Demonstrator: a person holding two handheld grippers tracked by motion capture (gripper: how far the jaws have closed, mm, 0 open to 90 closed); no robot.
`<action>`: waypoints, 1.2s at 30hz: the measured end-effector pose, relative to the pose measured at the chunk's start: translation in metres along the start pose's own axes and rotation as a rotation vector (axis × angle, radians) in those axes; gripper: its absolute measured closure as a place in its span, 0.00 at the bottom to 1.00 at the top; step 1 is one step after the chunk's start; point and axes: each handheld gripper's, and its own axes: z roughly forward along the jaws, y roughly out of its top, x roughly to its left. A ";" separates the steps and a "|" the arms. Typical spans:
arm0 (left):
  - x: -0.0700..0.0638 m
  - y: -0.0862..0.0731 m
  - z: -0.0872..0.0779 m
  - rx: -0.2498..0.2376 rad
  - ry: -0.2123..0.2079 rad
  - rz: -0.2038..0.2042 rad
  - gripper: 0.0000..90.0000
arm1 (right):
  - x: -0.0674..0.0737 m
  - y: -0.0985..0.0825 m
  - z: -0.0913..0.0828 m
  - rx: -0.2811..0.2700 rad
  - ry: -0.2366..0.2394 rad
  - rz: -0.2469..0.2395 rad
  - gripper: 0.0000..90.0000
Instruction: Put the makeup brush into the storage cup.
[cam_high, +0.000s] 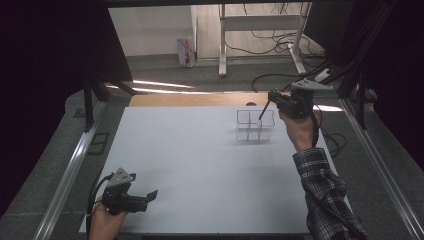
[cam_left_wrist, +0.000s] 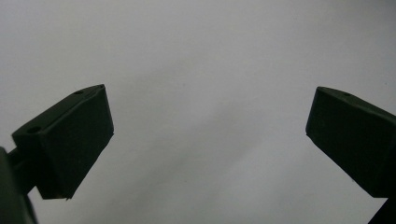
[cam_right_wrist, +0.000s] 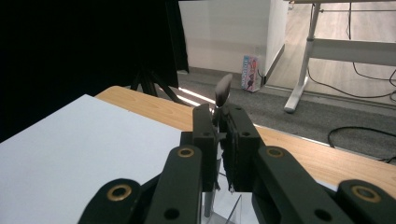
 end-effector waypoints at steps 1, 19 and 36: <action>0.000 0.000 0.000 0.001 0.001 0.001 0.02 | 0.000 0.000 0.002 0.000 0.000 0.000 0.93; 0.000 0.000 0.000 0.002 0.000 0.004 0.02 | 0.000 -0.008 0.028 0.027 -0.027 -0.023 0.93; 0.000 -0.001 -0.001 0.003 -0.002 0.001 0.02 | 0.004 -0.027 0.045 0.070 -0.037 -0.038 0.93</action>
